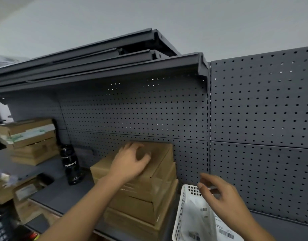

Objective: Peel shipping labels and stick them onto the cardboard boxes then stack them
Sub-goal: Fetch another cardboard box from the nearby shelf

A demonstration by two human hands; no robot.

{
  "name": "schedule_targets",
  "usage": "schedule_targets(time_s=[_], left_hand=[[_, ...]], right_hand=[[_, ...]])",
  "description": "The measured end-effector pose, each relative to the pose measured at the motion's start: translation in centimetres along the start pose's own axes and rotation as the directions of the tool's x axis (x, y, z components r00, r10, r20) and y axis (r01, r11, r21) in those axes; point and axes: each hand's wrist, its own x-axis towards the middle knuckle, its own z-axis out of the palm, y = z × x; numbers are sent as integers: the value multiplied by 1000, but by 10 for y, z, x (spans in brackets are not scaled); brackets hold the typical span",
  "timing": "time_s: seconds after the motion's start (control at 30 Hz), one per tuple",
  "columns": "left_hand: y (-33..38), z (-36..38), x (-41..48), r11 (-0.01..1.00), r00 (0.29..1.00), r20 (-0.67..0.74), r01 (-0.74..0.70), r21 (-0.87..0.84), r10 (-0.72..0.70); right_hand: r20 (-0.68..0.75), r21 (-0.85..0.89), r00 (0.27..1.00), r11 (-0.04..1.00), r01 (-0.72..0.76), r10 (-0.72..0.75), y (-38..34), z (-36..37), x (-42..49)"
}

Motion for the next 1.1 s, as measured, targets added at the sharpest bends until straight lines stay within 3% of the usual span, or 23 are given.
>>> schedule_targets(time_s=[0.33, 0.53, 0.63, 0.83, 1.1], left_hand=[[-108, -18, 30, 960, 958, 94, 259, 109, -270], [-146, -28, 47, 901, 892, 267, 412, -140, -366], [-159, -25, 49, 795, 842, 326, 525, -305, -431], [-162, -22, 48, 588, 777, 456, 628, -510, -434], [-140, -16, 38, 566, 803, 432, 595, -570, -410]], right_hand=[[-14, 46, 1000, 999, -16, 16, -54, 75, 42], [49, 190, 996, 978, -89, 81, -74, 109, 57], [56, 315, 988, 936, -157, 146, -77, 122, 62], [105, 527, 985, 832, -175, 141, -83, 143, 58], [90, 578, 970, 781, -235, 225, -82, 144, 52]])
